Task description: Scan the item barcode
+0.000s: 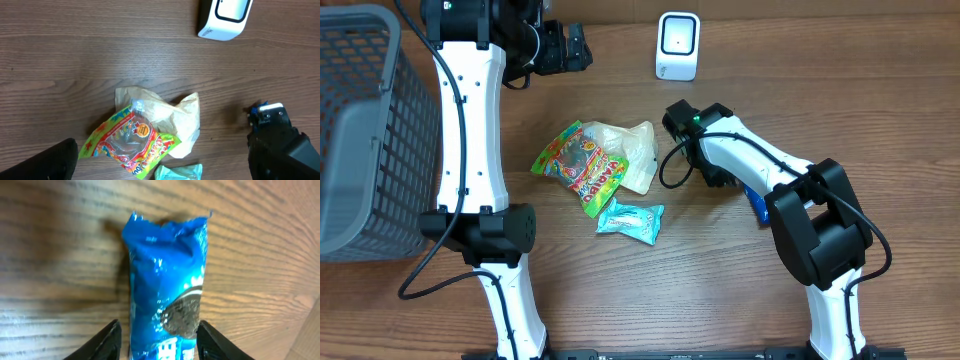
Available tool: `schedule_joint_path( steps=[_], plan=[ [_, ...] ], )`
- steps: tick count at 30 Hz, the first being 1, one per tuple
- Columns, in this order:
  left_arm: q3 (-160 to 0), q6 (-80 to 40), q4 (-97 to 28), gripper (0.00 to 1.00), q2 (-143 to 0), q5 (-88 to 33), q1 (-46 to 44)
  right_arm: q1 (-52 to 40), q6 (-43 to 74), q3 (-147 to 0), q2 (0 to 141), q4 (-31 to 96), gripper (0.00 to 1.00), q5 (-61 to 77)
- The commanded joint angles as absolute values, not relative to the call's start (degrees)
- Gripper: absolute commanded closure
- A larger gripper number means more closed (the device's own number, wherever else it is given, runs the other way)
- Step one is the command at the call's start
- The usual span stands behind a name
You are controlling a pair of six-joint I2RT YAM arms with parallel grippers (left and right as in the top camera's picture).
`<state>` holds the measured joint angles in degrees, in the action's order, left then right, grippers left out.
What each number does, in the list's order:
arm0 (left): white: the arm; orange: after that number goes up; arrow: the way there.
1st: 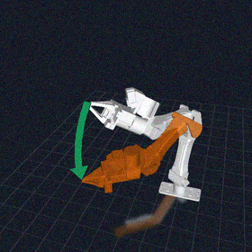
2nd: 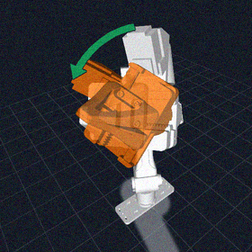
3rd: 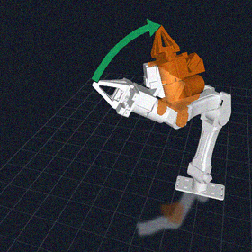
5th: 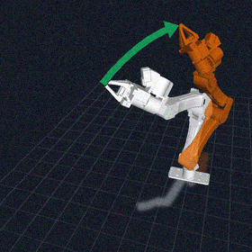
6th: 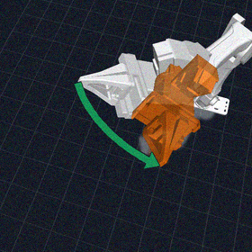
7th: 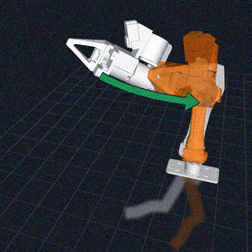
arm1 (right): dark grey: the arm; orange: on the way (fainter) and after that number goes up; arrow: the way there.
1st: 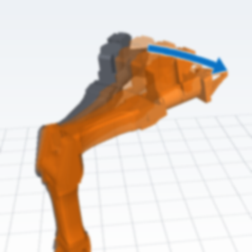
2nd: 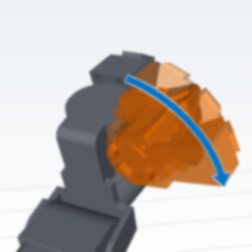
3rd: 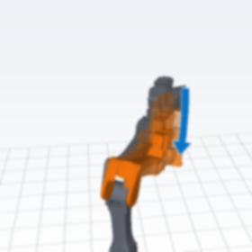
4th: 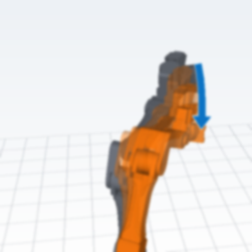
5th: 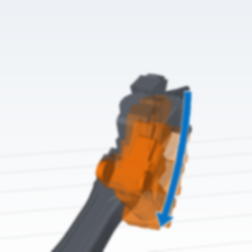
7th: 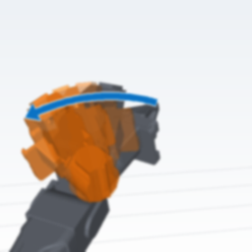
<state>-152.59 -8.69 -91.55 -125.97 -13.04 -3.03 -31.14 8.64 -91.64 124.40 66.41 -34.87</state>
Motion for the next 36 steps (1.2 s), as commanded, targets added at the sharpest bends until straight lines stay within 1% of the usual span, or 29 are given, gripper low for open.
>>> schedule_joint_path(
  steps=[1, 7, 8, 10, 11, 15, 17, 18, 21, 25, 27, 29, 35, 36],
  plan=[
    [-152.35, -9.23, -91.46, 0.0, -124.38, -12.93, -3.44, -30.37, 7.77, -93.06, 124.42, 64.9, 0.5, -36.21],
    [-152.35, -9.23, -91.46, 0.0, -124.38, -12.91, -3.44, -28.45, 7.2, -92.97, 124.42, 61.34, 0.51, -30.3],
    [-152.35, -9.23, -91.46, 0.0, -124.38, -12.93, -3.44, -28.25, 7.2, -92.95, 124.42, 60.9, 0.55, -30.3],
    [-152.35, -9.23, -91.46, 0.01, -124.38, -12.93, -3.44, -27.97, 7.18, -92.36, 124.42, 59.51, 0.57, -30.35],
    [-152.35, -9.23, -91.46, 0.0, -124.38, -12.91, -3.44, -27.75, 7.18, -91.74, 124.42, 58.67, 0.6, -30.35],
    [-152.35, -9.23, -91.46, 0.0, -124.38, -12.93, -3.44, -27.22, 7.18, -88.25, 124.42, 56.8, 0.66, -30.37],
    [-152.35, -9.23, -91.46, 0.0, -124.38, -12.91, -3.44, -27.24, 7.2, -87.07, 124.42, 56.64, 0.76, -30.63],
    [-152.35, -9.23, -91.48, 0.0, -124.38, -12.93, -3.44, -27.24, 7.22, -86.67, 124.44, 56.58, 0.85, -30.81],
    [-152.35, -9.23, -91.46, 0.0, -124.38, -12.93, -3.44, -27.24, 7.33, -86.67, 124.42, 56.6, 0.96, -30.79],
    [-152.35, -9.23, -91.46, 0.0, -124.38, -12.91, -3.44, -27.75, 7.44, -87.59, 124.42, 58.43, 0.96, -29.76],
    [-152.35, -9.23, -91.46, 0.0, -124.38, -12.93, -3.44, -27.73, 6.63, -90.39, 124.4, 61.65, 0.96, -22.44],
    [-152.35, -9.23, -91.46, 0.0, -124.38, -12.93, -3.44, -26.87, 0.93, -96.66, 124.25, 66.98, 0.96, -3.09],
    [-152.35, -9.23, -91.46, 0.0, -124.38, -12.93, -3.44, -22.28, -10.26, -107.63, 123.76, 75.42, 0.96, 32.36],
    [-152.35, -9.23, -91.48, 0.0, -124.38, -12.91, -3.44, -20.49, -14.2, -108.6, 123.76, 76.77, 0.96, 41.67]
  ],
)
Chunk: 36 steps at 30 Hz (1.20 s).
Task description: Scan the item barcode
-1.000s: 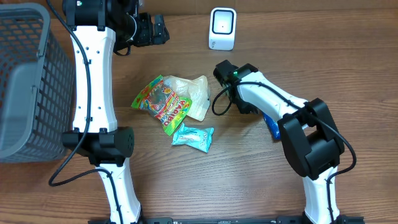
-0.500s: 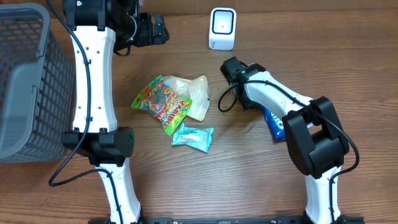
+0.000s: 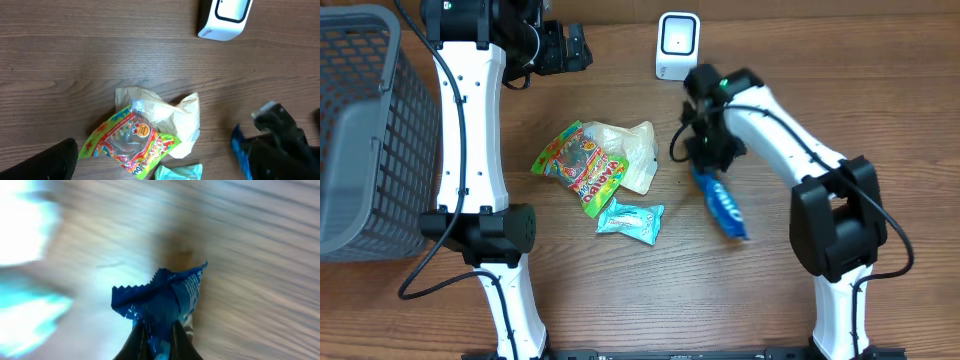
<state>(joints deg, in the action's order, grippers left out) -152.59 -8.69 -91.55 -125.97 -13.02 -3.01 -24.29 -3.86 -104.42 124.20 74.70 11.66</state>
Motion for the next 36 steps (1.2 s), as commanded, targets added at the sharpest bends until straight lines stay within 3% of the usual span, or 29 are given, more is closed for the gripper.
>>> schedule_joint_path(
  steps=[1, 6, 12, 14, 19, 21, 25, 29, 36],
  plan=[
    [-152.35, -9.23, -91.46, 0.0, -124.38, -12.93, -3.44, -19.64, -15.75, -108.6, 123.76, 77.12, 0.96, 45.1],
    [-152.35, -9.23, -91.46, 0.0, -124.38, -12.93, -3.44, -12.82, -27.57, -104.03, 123.79, 78.08, 0.96, 64.51],
    [-152.35, -9.23, -91.46, 0.0, -124.38, -12.91, -3.44, -7.44, -27.68, -91.5, 124.16, 69.6, 0.96, 68.1],
    [-152.35, -9.23, -91.48, 0.0, -124.38, -12.93, -3.44, -6.76, -23.57, -88.9, 124.31, 65.87, 0.95, 64.62],
    [-152.35, -9.23, -91.46, 0.0, -124.38, -12.91, -3.44, -4.82, -6.46, -87.94, 124.31, 59.64, 0.79, 43.29],
    [-152.35, -9.23, -91.48, 0.0, -124.38, -12.93, -3.44, -3.95, -0.16, -87.94, 124.31, 58.26, 0.66, 34.2],
    [-152.35, -9.23, -91.48, 0.0, -124.38, -12.93, -3.44, -3.18, 5.87, -88.97, 124.18, 58.17, 0.61, 20.6],
    [-152.35, -9.23, -91.46, 0.0, -124.38, -12.93, -3.44, -4.25, 5.74, -94.15, 123.02, 63.29, 0.59, 20.62],
    [-152.35, -9.23, -91.46, 0.0, -124.38, -12.93, -3.44, -17.04, 8.93, -100.36, 117.12, 70.78, 0.59, 13.58]
  ],
)
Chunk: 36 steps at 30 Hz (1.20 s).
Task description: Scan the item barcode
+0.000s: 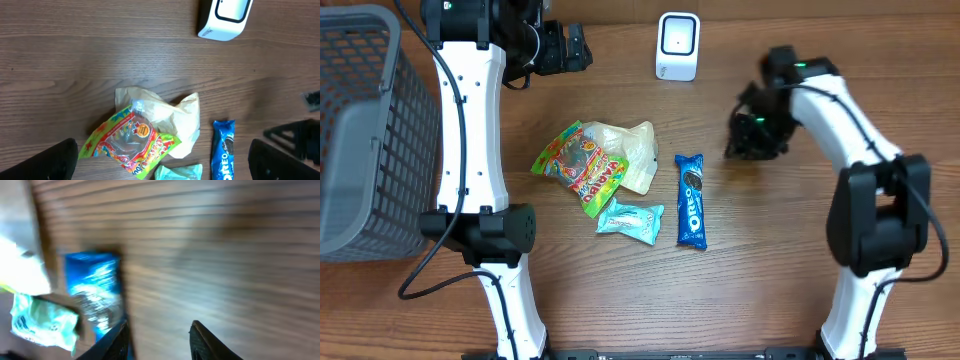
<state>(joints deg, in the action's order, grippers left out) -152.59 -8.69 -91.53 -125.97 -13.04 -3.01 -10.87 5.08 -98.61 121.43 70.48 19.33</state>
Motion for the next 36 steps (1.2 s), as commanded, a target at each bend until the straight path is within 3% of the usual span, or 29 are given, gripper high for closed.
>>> schedule_joint_path(
  steps=[1, 13, 23, 26, 29, 32, 36],
  plan=[
    [-152.35, -9.23, -91.48, 0.0, -124.38, -12.93, -3.44, -20.86, 12.58, -100.27, 117.14, 70.78, 0.59, 8.45],
    [-152.35, -9.23, -91.48, 0.0, -124.38, -12.91, -3.44, -37.54, 22.57, -92.73, 119.33, 63.66, 0.59, -15.09],
    [-152.35, -9.23, -91.46, 0.0, -124.38, -12.93, -3.44, -38.94, 22.11, -84.33, 119.72, 52.86, 0.59, -16.67],
    [-152.35, -9.23, -91.46, 0.0, -124.38, -12.93, -3.46, -38.94, 22.13, -81.82, 119.72, 51.05, 0.73, -16.45],
    [-152.35, -9.23, -91.48, 0.0, -124.38, -12.93, -3.51, -38.83, 22.13, -81.14, 119.72, 50.83, 0.96, -15.79],
    [-152.35, -9.23, -91.46, 0.0, -124.38, -12.91, -3.49, -38.63, 22.11, -81.36, 119.7, 51.18, 0.96, -12.88],
    [-152.35, -9.23, -91.46, 0.0, -124.38, -12.93, -3.44, -35.38, 15.73, -87.7, 119.0, 57.71, 0.96, 6.46]
  ],
)
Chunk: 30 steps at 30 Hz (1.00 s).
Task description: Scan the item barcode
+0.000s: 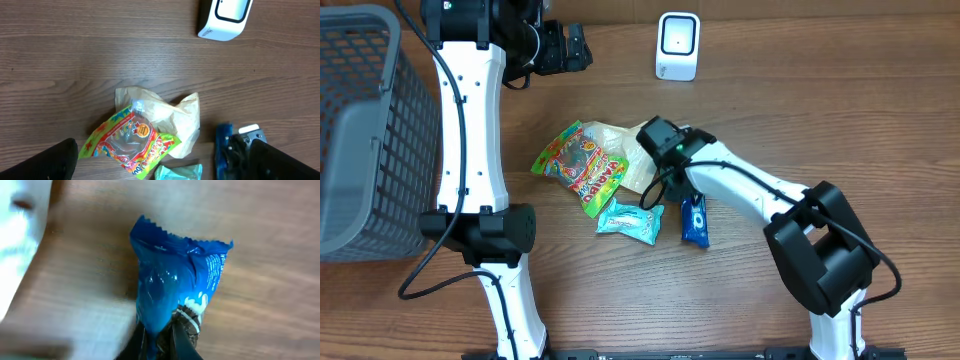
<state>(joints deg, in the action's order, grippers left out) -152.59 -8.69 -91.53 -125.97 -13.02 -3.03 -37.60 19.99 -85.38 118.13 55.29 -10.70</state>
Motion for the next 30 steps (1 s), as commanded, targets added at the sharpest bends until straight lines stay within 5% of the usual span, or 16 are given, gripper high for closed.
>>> schedule_joint_path(
  steps=[1, 7, 12, 30],
  plan=[
    [-152.35, -9.23, -91.46, 0.0, -124.38, -12.91, -3.44, -33.61, 13.26, -89.49, 118.24, 58.89, 0.96, 13.26],
    [-152.35, -9.23, -91.46, 0.0, -124.38, -12.91, -3.44, -18.63, -4.4, -89.58, 116.88, 56.69, 0.96, 64.73],
    [-152.35, -9.23, -91.48, 0.0, -124.38, -12.93, -3.44, -10.83, -11.42, -83.64, 121.21, 53.82, 0.96, 82.3],
    [-152.35, -9.23, -91.46, 0.0, -124.38, -12.91, -3.44, -9.93, 7.49, -79.81, 124.33, 47.35, 0.96, 44.07]
  ],
)
